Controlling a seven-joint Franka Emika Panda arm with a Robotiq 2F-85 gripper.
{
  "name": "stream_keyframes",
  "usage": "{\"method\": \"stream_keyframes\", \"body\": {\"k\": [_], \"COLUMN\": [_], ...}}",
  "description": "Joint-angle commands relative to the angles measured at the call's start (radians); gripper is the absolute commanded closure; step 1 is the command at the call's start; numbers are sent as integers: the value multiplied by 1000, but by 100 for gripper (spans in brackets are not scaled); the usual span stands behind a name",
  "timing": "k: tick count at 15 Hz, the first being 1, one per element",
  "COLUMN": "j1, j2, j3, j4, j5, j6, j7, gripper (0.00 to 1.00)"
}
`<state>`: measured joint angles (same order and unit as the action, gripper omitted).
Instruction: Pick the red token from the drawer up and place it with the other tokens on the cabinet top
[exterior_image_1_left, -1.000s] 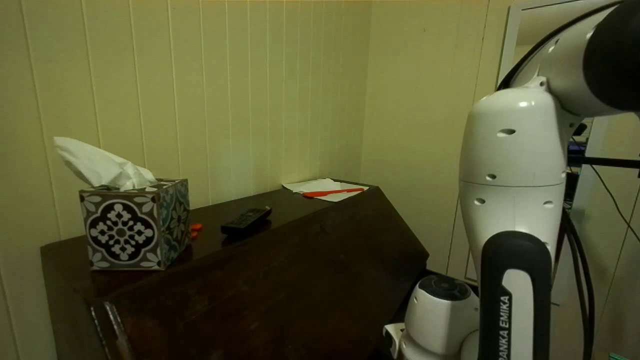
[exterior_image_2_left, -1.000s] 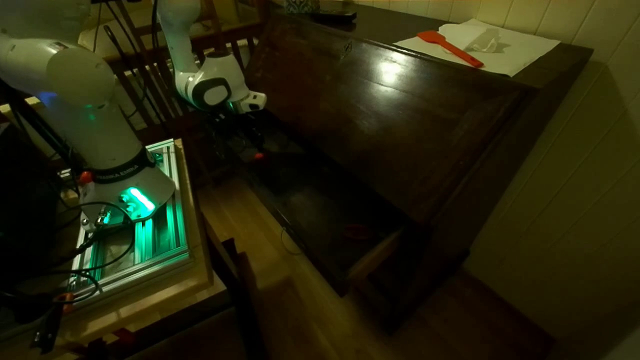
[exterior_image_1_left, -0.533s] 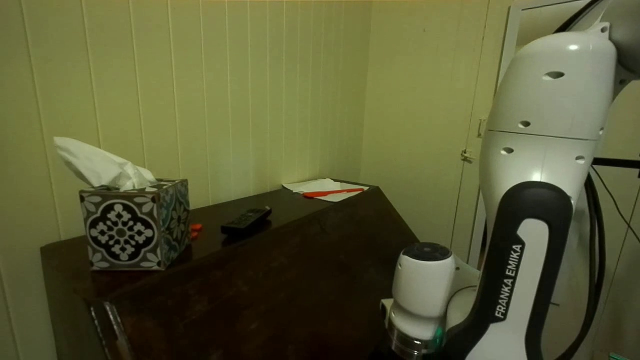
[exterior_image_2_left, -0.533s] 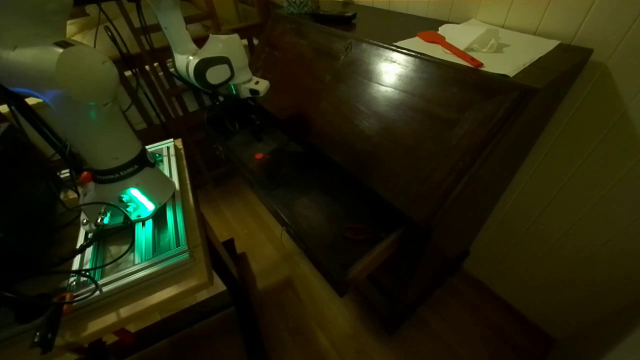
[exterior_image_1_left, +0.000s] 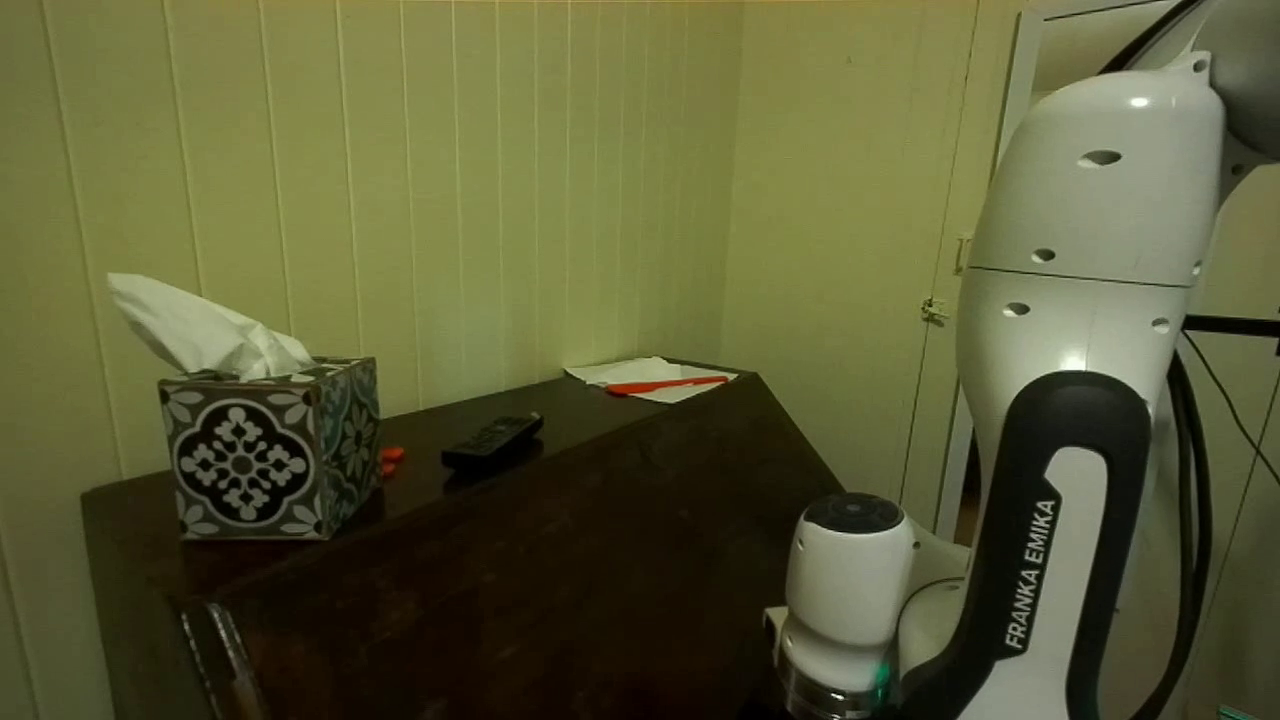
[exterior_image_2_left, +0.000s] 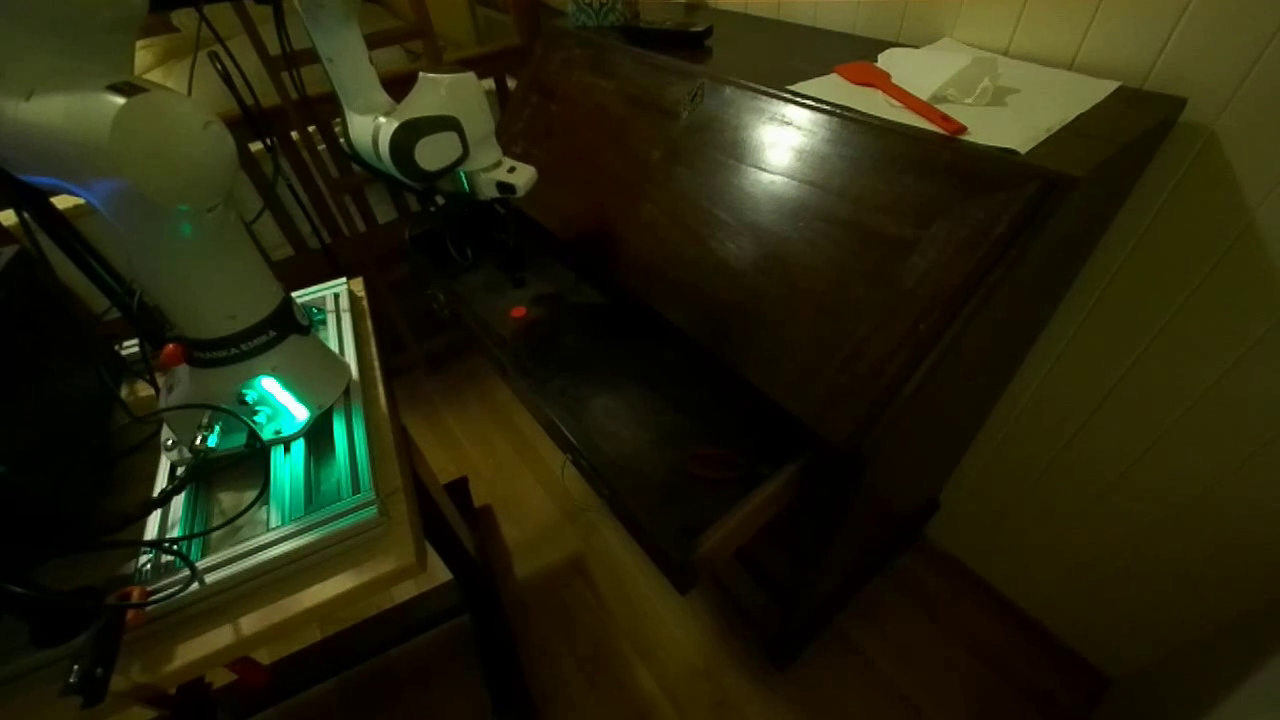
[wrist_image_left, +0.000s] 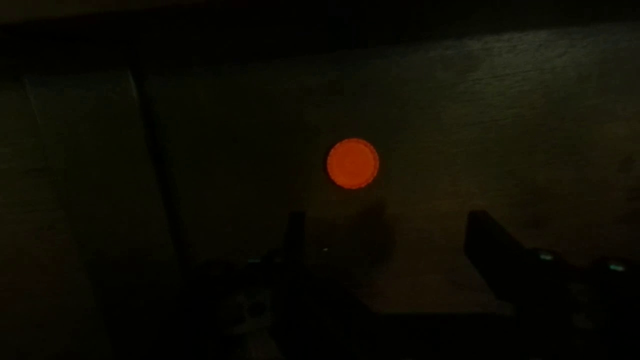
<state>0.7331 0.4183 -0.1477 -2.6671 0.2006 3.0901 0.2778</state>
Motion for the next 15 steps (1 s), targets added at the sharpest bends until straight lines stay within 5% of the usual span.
{"method": "stream_keyframes", "body": {"k": [1,5,8,15], "j1": [-74,-171,-227,-322], "j2": [16,42,65,131], "j3": [69,148,185,228], "j4": [-4,-3,0,9], "j5": [-23,-29,-41,-74], "j6": [-1,8,29,126], "j7": [16,-6,-19,-78], "gripper": [0,2,15,16]}}
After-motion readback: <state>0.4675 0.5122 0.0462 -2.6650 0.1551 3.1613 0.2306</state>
